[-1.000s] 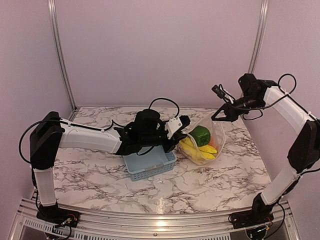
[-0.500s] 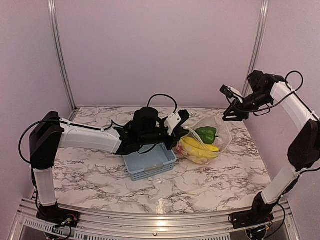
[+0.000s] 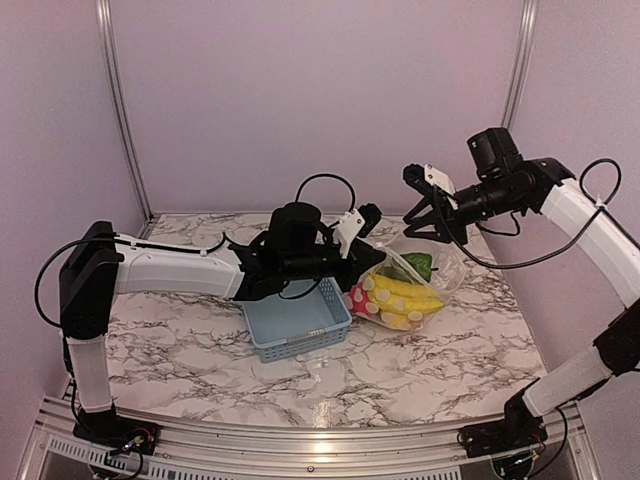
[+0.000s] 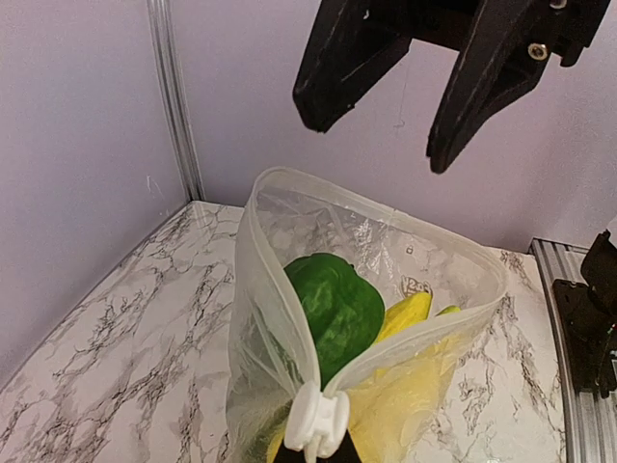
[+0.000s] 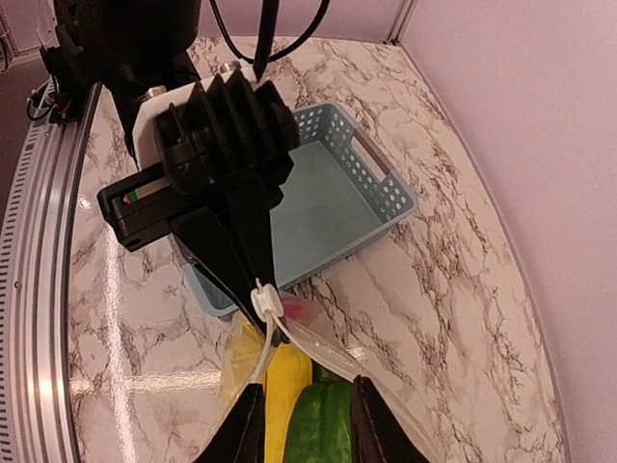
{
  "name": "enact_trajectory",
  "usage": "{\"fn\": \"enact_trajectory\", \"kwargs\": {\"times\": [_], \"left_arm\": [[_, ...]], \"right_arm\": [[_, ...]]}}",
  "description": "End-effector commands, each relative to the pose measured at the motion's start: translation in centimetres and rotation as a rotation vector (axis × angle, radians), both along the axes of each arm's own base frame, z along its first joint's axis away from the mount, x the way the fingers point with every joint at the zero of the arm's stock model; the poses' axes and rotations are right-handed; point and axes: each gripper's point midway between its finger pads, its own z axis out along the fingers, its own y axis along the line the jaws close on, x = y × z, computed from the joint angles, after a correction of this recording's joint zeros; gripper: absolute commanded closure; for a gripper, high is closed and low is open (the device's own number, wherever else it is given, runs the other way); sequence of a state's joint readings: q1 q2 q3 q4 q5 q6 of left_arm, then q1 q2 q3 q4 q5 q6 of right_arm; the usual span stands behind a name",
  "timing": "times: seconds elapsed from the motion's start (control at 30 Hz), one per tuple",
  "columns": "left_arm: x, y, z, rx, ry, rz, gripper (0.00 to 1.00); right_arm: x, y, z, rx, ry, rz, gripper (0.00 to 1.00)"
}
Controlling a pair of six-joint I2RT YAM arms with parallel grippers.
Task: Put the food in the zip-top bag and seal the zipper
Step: Hold the zipper from the zipper food storage bag.
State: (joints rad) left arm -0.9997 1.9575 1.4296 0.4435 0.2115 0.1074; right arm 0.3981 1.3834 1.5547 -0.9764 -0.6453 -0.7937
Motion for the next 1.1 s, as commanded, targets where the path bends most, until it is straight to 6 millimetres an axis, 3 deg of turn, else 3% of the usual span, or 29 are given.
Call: {"fn": "enact_trajectory", "kwargs": {"times": [0.0, 0.27, 0.7, 1.07], "left_arm": [[-0.3, -0.2, 2.2, -0.056, 0.008, -0.017, 1.00], [-0.8, -0.1, 2.8, -0.065, 0.003, -0.030, 1.00], [-1.3, 0.1, 3.6, -0.075, 0.001, -0.050, 1.00], [-1.7, -0.1, 3.9, -0.090, 0.008, -0.074, 1.00]], "right_arm": [[0.6, 2.5, -1.4, 0.002, 0.004, 0.049, 0.72], [0.2, 4.8, -2.6, 0.002, 0.037, 0.097, 0.70], [-0.2, 5.0, -4.8, -0.052, 0.064, 0.135, 0.69], [-0.1, 4.8, -5.2, -0.059, 0.056, 0.130, 0.84]]}}
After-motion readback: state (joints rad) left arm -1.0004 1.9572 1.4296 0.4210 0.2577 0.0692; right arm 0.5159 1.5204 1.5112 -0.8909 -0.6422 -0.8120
